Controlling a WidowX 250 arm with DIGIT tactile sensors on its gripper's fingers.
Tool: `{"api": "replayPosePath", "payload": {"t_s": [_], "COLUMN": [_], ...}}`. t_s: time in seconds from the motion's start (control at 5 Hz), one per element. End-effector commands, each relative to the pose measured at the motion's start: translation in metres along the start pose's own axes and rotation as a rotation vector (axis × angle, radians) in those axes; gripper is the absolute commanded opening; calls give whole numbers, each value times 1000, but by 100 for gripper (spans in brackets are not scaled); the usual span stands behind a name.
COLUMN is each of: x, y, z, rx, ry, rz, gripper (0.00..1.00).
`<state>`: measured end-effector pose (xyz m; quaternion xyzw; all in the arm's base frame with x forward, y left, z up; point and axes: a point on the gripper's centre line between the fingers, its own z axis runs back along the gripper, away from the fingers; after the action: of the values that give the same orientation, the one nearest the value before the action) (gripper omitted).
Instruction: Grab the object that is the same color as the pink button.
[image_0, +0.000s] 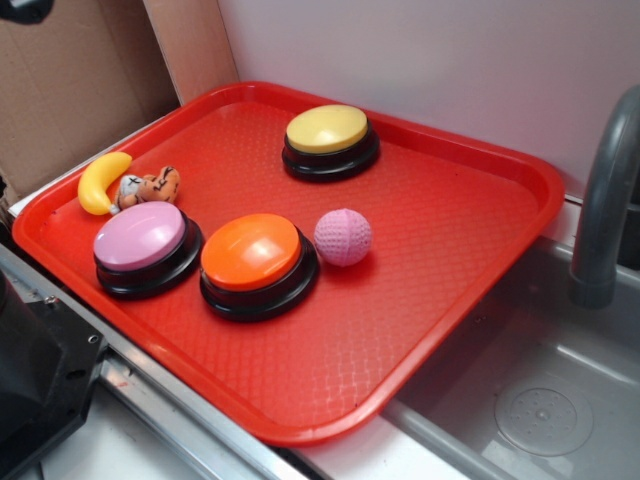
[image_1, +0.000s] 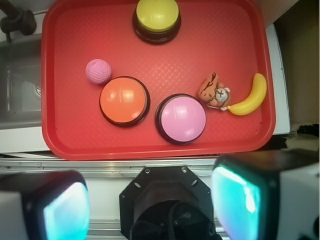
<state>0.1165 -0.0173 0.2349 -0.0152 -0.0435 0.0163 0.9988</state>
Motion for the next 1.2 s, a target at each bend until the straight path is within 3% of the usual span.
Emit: {"api": "replayPosePath", "payload": {"t_s": [0.0,0.6,0.8,1.0], "x": [0,45,58,76], "y": [0,-24,-37,-51], "z": [0,-29,-40,-63], "rx": [0,16,1,-55], "ry": [0,-146,-206,-192], "rz": [0,-255,-372,-497], "gripper": [100,100,100,100]}}
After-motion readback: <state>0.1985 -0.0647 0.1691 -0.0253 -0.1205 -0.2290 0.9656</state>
